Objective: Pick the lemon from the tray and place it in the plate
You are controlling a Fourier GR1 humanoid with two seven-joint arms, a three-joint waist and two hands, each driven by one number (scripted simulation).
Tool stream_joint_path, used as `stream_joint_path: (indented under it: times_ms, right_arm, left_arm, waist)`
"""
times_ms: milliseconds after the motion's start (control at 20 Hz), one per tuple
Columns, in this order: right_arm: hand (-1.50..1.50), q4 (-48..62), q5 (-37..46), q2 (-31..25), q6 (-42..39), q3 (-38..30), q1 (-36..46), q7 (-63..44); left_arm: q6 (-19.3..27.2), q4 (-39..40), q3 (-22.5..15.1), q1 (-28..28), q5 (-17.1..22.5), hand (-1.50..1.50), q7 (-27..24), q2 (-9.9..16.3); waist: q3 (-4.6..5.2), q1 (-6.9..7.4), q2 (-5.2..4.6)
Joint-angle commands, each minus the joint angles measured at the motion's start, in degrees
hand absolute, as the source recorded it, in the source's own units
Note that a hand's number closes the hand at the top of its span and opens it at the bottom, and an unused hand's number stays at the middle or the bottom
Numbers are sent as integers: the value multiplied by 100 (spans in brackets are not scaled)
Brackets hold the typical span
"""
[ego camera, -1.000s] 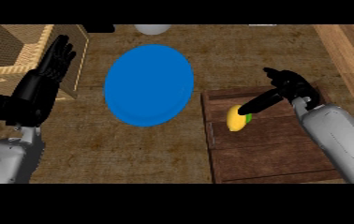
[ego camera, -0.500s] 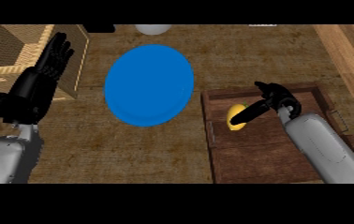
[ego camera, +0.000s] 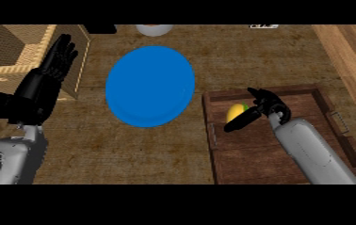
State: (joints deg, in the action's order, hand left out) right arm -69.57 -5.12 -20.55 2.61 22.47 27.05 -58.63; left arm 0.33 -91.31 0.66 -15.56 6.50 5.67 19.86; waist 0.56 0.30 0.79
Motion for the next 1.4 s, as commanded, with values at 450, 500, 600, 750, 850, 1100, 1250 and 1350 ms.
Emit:
stream_joint_path:
  times_ms: [450,500,600,750,850,1100,1250,1350]
  right_arm:
    - [150,1266,1502,135,709,-79,507,547]
    - [150,1049,1860,284,1169,137,208,587]
    - [150,263,2576,-45,1419,788,-449,70]
    - [150,-47,3703,-325,1650,1621,-966,-418]
    - [150,-310,4245,-684,1656,1890,-1257,-517]
    - [150,-1799,5653,-685,1986,2271,-1816,-1491]
    - [150,-3081,6124,-735,1504,2205,-1951,-1863]
    - [150,-3650,6706,-650,1430,2227,-1899,-1837]
  left_arm:
    - [-128,-107,37,7,-83,0,75,-81]
    - [-246,-71,188,46,75,0,120,14]
    - [-193,-115,289,-7,75,0,218,106]
    - [-126,-9,377,201,20,0,51,116]
    - [-17,37,407,94,-20,0,172,105]
    - [30,-220,345,254,-61,0,239,51]
    - [-218,7,534,400,72,0,-71,198]
    - [-33,-65,402,5,-58,0,248,118]
  waist:
    - [-57,51,-106]
    - [-56,24,-94]
    - [-47,-123,-36]
    - [-15,-332,51]
    - [-11,-523,83]
    - [-24,-467,103]
    - [-21,-407,63]
    - [-36,-379,36]
